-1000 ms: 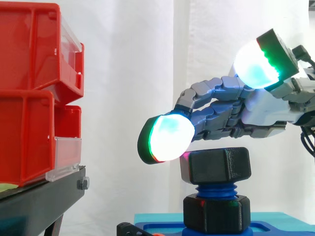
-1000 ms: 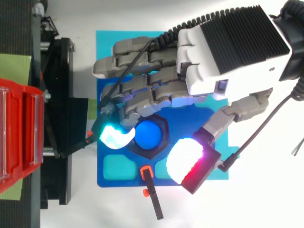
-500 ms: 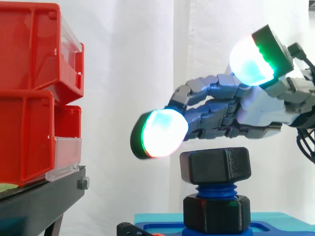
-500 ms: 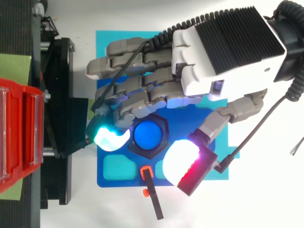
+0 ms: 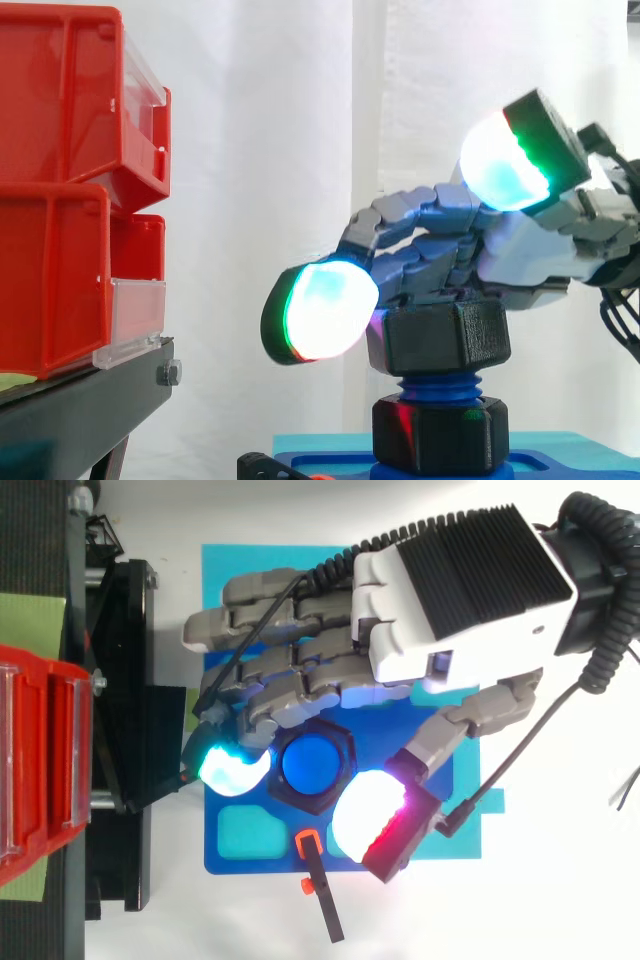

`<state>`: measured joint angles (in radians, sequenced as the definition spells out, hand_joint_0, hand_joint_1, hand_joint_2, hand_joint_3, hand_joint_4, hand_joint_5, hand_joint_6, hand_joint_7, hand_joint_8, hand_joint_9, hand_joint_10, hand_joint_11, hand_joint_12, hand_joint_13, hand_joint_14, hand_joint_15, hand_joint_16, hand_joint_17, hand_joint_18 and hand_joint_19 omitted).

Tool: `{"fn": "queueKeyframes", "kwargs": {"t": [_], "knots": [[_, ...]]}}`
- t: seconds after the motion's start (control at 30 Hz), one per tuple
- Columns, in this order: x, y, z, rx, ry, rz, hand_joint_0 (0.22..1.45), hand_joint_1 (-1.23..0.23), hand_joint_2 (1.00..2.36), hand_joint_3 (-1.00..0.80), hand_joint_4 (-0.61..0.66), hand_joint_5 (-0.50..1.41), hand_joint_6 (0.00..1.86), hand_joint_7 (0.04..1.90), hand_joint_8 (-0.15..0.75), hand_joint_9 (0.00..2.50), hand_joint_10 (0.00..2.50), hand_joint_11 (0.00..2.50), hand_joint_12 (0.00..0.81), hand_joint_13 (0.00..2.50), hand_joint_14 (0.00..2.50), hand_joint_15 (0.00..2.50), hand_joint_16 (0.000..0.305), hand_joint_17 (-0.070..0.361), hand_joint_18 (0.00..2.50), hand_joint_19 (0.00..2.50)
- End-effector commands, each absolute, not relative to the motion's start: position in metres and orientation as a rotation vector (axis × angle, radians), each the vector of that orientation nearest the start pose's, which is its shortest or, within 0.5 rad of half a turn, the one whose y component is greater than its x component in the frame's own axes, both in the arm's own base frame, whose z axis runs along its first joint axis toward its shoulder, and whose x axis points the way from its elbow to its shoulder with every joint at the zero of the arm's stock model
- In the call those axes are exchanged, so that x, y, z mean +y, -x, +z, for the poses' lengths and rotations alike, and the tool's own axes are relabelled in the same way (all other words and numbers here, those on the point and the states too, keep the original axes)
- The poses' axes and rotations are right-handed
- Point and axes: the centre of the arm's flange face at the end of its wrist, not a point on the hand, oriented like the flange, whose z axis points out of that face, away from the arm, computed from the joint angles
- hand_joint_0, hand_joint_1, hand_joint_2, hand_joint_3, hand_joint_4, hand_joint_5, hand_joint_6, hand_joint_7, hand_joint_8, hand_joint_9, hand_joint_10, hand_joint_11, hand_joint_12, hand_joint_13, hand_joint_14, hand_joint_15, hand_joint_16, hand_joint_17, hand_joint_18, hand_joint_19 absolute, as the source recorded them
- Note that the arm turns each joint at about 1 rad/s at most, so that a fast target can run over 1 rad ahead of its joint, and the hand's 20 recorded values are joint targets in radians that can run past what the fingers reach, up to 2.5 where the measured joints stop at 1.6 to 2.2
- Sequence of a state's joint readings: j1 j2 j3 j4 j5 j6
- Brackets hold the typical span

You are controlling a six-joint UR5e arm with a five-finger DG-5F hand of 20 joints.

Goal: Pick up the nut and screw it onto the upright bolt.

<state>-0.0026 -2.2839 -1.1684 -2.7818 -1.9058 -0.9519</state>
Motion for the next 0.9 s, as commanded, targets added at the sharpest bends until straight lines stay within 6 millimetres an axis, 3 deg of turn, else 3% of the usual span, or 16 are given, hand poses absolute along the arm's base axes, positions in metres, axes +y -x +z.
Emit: {"fn": "queueKeyframes", "kwargs": {"t": [0.0, 0.27, 0.5, 0.87], "knots": [[-0.103, -0.751, 0.265, 1.557, -0.214, 0.746, 0.47, -0.11, 1.0, -0.5, 0.15, -0.17, 0.5, 0.7, 0.203, 0.37, 0.0, 0.0, 0.273, 0.1, 0.0, 0.0, 0.032, 0.071, 0.0, 0.0], [-0.103, -0.752, 0.266, 1.55, -0.204, 0.751, 0.47, -0.11, 1.0, -0.5, 0.16, -0.17, 0.5, 0.74, 0.207, 0.38, 0.0, 0.0, 0.271, 0.13, 0.0, 0.0, 0.031, 0.069, 0.0, 0.0], [-0.106, -0.751, 0.266, 1.554, -0.208, 0.749, 0.48, -0.13, 1.0, -0.5, 0.19, -0.13, 0.5, 0.96, 0.218, 0.44, 0.0, 0.0, 0.251, 0.22, 0.0, 0.0, 0.025, 0.057, 0.0, 0.0], [-0.132, -0.743, 0.266, 1.572, -0.203, 0.753, 0.5, -0.16, 1.0, -0.5, 0.18, -0.09, 0.5, 1.18, 0.246, 0.57, 0.0, 0.0, 0.215, 0.33, 0.0, 0.0, 0.02, 0.044, 0.0, 0.0]]}}
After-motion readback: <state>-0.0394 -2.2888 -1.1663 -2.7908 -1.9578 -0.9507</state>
